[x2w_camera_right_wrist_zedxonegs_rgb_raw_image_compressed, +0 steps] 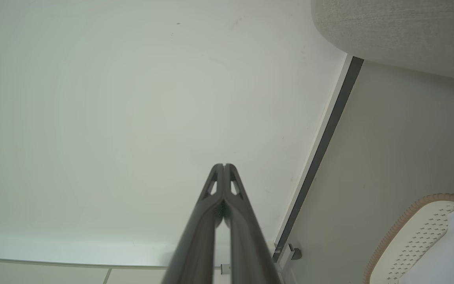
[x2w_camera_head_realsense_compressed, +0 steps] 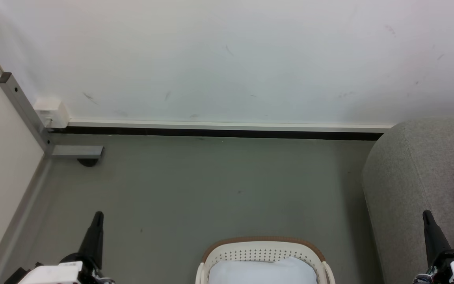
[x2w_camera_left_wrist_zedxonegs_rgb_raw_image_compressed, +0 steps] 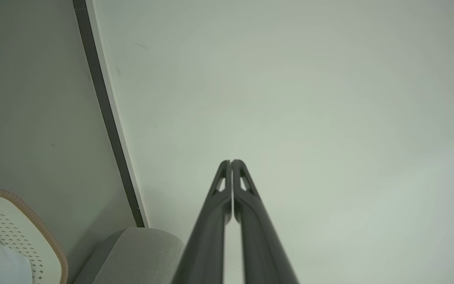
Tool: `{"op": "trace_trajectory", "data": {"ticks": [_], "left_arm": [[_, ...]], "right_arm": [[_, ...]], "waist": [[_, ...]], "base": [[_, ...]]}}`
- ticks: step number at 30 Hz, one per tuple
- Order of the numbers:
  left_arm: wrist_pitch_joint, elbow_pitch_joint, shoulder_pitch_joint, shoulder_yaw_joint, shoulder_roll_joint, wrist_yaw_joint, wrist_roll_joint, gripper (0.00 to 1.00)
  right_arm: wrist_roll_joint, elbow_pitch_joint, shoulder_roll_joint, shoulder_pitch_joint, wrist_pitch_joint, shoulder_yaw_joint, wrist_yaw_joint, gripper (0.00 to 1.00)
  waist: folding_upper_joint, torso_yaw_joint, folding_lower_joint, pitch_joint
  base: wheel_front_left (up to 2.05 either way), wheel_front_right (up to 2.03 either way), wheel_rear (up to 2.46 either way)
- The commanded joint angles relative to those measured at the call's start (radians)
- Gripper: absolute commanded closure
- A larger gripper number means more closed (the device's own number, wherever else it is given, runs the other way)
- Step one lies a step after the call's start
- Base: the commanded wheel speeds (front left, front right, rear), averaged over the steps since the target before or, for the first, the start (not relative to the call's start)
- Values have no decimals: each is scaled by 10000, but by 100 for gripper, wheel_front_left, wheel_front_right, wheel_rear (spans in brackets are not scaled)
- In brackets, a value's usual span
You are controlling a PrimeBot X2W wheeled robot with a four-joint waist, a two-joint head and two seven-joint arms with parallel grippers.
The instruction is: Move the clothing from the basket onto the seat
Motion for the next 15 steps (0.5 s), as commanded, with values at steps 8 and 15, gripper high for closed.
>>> {"op": "trace_trajectory", "data": {"ticks": [8, 15], "left_arm": [[41, -33, -83, 16, 70, -69, -133, 100], [41, -33, -83, 16, 70, -69, -134, 100]], "right_arm": [[-11, -55, 1, -126, 31, -48, -17, 100], [-13, -55, 2, -125, 33, -50, -17, 100]], "waist": [[0, 0, 0, 0], [0, 0, 0, 0]], "base": [[0, 0, 0], [0, 0, 0]]}}
